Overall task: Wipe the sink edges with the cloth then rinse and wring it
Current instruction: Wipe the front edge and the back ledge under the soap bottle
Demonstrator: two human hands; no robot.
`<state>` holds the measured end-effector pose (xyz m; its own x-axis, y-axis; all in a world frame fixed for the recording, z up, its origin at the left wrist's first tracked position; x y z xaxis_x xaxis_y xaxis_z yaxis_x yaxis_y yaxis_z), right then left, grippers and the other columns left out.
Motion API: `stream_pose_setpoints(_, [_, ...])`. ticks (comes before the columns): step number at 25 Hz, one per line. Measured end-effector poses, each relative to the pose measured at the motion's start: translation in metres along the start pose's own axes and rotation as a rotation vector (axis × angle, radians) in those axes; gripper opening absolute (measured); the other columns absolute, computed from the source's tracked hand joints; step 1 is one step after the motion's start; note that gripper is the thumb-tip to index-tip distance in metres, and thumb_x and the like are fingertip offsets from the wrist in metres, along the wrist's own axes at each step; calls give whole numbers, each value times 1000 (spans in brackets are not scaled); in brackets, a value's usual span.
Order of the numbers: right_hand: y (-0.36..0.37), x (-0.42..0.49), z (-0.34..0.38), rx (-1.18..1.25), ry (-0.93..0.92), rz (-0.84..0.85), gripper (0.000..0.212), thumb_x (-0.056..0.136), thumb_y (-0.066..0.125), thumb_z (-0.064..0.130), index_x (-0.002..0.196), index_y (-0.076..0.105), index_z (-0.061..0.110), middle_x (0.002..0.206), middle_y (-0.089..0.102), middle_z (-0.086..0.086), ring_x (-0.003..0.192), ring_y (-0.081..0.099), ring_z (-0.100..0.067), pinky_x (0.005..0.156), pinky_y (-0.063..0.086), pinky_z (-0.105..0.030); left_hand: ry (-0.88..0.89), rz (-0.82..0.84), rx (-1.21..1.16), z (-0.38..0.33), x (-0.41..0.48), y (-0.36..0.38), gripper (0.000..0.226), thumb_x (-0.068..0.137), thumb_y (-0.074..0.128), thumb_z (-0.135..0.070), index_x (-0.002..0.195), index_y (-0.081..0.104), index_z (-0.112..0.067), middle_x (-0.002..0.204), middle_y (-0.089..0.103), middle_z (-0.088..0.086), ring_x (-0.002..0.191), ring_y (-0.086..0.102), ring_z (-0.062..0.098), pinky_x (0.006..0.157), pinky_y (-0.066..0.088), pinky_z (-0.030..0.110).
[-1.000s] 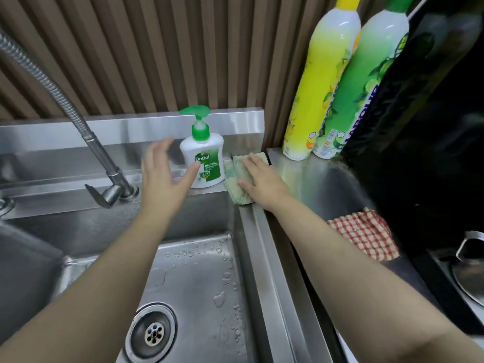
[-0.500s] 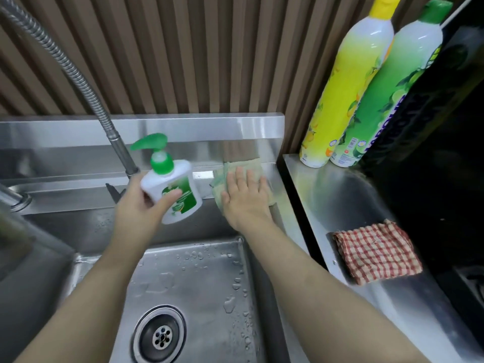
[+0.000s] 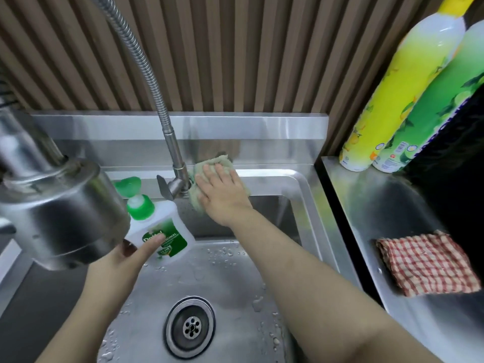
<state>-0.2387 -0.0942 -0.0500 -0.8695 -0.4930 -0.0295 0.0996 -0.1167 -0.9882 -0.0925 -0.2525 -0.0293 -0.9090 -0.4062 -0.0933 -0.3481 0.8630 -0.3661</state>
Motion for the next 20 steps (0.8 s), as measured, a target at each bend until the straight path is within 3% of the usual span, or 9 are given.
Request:
stream_pose_setpoints(1, [-4,-6,-9,7,-54,23,49,101,20,37,149,13,28,160,4,3,146,-3,-20,117,-7,-40,7,9,-26,-2,-4,4,32,60,80,-50,86,61,-43,77,70,-18,77,61,5,78,48,33])
stream_pose_setpoints(3, [-6,-23,-27,39,-104,45,49,100,26,39,148,17,33,158,12,8,145,3,-15,117,-4,-37,51,42,-57,-8,-6,11,32,73,77,-22,83,61,-48,76,67,-31,68,58,-10,68,47,14])
stream_pose_setpoints(6, [-5,-36,-42,46,-82,46,53,98,34,40,148,17,32,157,16,10,145,6,-13,116,-3,-36,113,67,-45,-8,-4,17,40,76,73,-16,83,57,-52,78,67,-28,66,58,-10,60,44,6])
stream_pose_setpoints(9, [-4,-12,-20,62,-98,31,57,98,36,38,149,13,28,158,13,8,145,2,-13,116,-5,-39,130,50,-64,-6,-6,14,36,75,73,-13,85,57,-44,77,67,-26,63,58,-9,56,42,3])
stream_pose_setpoints(13, [-1,5,-3,-6,-114,-9,69,92,43,48,149,9,27,158,10,10,145,0,-12,117,-5,-38,128,15,-74,0,-10,12,34,75,74,-14,90,56,-38,82,69,-9,64,58,-6,56,44,5])
stream_pose_setpoints(15, [0,-4,-17,-25,-89,-52,68,92,41,53,149,11,30,158,13,10,145,3,-13,117,0,-40,118,5,-87,0,-9,16,33,73,75,-18,90,57,-40,83,69,-8,66,58,-3,60,47,11])
stream_pose_setpoints(17, [-1,-22,-48,-35,17,-55,68,93,37,55,149,8,31,158,11,8,146,2,-15,118,2,-42,120,34,-97,-4,-10,23,31,73,74,-19,88,57,-41,84,68,-15,67,58,0,63,48,19])
stream_pose_setpoints(20, [-12,-56,-102,-93,275,19,74,92,35,59,150,1,27,159,2,7,146,-2,-19,116,5,-46,123,80,-113,-13,-12,38,33,69,79,-25,87,58,-41,84,69,-7,72,60,8,64,45,25])
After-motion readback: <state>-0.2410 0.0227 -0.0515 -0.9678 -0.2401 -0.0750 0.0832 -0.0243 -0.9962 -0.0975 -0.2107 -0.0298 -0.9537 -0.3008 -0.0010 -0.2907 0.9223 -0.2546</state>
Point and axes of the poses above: each hand's wrist, its own x-axis towards the middle knuckle, its own y-axis out of the palm, z = x × y, the point moved 2 cm from there along x, towards the middle knuckle
